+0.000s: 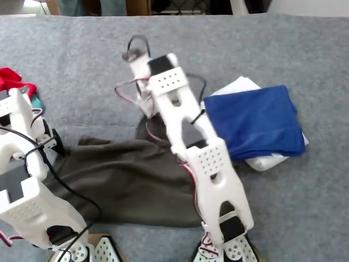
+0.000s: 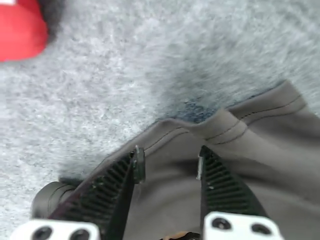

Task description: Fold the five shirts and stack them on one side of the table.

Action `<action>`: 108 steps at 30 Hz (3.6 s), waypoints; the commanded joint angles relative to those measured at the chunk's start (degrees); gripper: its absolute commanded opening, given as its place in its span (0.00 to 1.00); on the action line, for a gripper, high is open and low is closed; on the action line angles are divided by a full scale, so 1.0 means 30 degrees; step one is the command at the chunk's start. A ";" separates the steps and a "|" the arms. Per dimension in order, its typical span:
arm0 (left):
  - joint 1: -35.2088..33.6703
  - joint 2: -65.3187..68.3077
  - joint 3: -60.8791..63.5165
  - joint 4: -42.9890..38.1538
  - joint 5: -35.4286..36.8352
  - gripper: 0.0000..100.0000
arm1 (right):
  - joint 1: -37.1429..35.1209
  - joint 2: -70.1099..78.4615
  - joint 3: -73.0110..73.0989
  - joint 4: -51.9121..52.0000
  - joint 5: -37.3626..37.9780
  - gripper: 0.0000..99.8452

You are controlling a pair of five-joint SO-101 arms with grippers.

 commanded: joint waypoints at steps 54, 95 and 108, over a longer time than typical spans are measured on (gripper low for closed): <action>1.0652 1.4300 -2.7179 0.2286 1.3363 0.03 | 0.4806 0.5700 -1.1590 -0.2168 -0.1260 0.02; 0.9773 1.5971 -2.7297 0.4689 1.1018 0.03 | 0.5656 0.5729 -1.1590 -0.2608 -0.1143 0.02; 0.7253 -0.9055 0.3033 0.2725 0.0996 0.03 | 0.4952 0.5700 -1.1590 -0.2579 -0.1114 0.02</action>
